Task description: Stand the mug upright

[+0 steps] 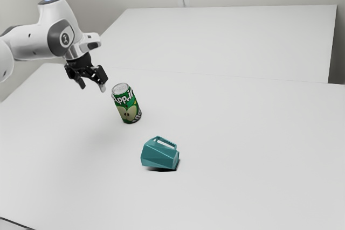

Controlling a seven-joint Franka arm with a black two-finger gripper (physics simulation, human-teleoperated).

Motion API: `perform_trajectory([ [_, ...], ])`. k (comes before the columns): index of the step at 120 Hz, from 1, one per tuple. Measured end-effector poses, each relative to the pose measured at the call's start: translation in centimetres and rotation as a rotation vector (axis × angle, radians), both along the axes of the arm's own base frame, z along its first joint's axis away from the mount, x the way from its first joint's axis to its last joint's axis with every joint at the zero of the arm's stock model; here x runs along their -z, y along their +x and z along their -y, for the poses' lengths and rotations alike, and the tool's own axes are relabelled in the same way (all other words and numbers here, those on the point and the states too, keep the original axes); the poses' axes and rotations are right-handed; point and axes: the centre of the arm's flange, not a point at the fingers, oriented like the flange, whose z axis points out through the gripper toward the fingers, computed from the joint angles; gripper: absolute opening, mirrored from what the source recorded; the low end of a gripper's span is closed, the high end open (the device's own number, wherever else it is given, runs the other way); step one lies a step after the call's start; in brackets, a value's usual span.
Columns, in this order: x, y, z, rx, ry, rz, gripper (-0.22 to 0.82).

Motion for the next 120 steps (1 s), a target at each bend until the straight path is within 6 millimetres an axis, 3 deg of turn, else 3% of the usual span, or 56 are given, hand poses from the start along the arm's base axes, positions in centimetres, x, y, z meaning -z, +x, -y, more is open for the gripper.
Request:
perform_trajectory([
  [23, -1.3, -3.1, 0.6, -0.03, -0.095, 0.043, 0.6],
  [50, 6.3, -5.6, -0.7, -0.232, -0.419, -0.019, 0.6],
  [66, 9.4, -6.1, -1.8, -0.314, -0.518, -0.038, 0.6],
  [73, 10.3, -5.8, -0.7, -0.312, -0.547, -0.046, 0.6],
  [90, 12.6, -4.7, 4.4, -0.251, -0.598, -0.085, 0.6],
  [120, 15.3, -5.0, 5.7, -0.281, -0.702, -0.086, 0.6],
])
